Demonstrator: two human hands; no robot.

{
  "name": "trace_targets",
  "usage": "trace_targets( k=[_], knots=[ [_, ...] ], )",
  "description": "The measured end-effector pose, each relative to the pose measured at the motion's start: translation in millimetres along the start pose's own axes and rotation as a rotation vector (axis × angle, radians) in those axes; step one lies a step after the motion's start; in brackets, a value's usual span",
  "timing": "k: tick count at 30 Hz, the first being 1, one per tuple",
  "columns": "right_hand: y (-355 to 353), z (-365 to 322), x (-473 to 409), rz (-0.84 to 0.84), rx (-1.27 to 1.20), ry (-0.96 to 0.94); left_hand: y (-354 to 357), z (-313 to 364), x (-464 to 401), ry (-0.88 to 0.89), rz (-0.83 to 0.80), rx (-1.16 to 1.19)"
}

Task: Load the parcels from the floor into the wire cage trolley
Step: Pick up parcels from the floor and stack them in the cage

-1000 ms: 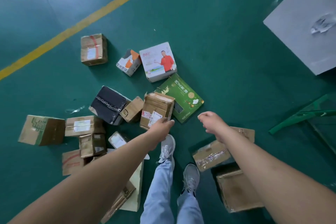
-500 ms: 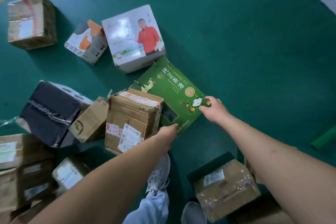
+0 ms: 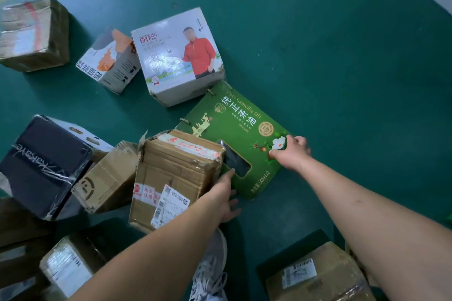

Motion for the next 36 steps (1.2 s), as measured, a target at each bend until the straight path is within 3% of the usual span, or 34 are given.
trace_targets(
  k=[7,10,13,25,31,36],
  knots=[
    [0.1,8.2,-25.5,0.087,-0.063,0.016,13.8,2.5,-34.8,0.059,-0.06,-0.038],
    [-8.0,16.2,2.2,0.186,-0.075,-0.018,9.2,-6.6,-29.7,0.095,-0.116,0.062],
    [-33.7,20.2,39.0,0.21,-0.251,-0.049,0.7,-10.7,-1.7,0.166,-0.139,0.152],
    [-176.9,43.9,365.3,0.033,-0.886,0.117,-66.2,-26.9,323.7,0.284,-0.235,0.034],
    [-263.1,38.7,574.9,0.022,-1.154,0.112,-103.8,-48.9,550.0,0.46,-0.298,-0.157],
    [-303.8,40.3,700.4,0.028,-1.289,0.111,-127.0,-57.8,675.9,0.59,-0.396,-0.318]
  ],
)
Point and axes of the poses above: each hand's wrist, its own x-axis away from the middle knuckle, its own y-axis out of the palm, z = x × y, the point moved 1 cm from there along -x, towards the middle knuckle, and after that the axes turned 5 degrees about x, right-handed, at the moved point
